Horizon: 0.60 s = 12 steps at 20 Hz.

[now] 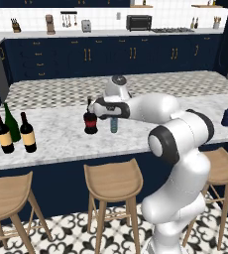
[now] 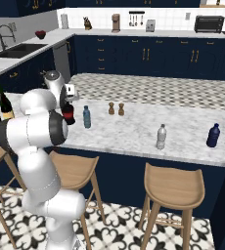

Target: Move the plastic bottles in the middle to the plastics group, and the glass bottles in the middle to the glass group.

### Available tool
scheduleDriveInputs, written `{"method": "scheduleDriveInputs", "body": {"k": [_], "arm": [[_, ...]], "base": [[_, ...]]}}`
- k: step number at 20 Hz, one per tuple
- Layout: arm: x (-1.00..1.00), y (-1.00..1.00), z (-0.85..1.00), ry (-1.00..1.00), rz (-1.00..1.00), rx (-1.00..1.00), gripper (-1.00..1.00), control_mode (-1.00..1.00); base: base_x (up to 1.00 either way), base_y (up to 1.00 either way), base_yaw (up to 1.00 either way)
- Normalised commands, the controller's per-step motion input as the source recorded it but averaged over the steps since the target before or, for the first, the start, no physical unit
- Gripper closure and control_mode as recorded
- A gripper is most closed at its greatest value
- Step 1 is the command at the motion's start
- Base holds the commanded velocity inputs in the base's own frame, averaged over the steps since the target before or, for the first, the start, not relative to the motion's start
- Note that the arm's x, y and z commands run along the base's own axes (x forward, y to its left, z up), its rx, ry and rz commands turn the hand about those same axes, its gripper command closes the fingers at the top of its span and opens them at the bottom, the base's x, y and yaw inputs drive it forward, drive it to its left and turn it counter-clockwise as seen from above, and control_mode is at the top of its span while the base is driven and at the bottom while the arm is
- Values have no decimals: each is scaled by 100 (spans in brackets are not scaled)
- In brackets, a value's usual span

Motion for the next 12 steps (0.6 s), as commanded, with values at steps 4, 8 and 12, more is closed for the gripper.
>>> {"method": "scheduleDriveInputs", "body": {"k": [4, 8, 12], "arm": [[31, 17, -1, 0, -9, 0, -100, -100], [20, 11, -16, 0, -3, 0, -100, -100], [0, 2, -39, 0, 0, 0, -100, -100]], "base": [[0, 0, 0], [0, 0, 0], [0, 0, 0]]}}
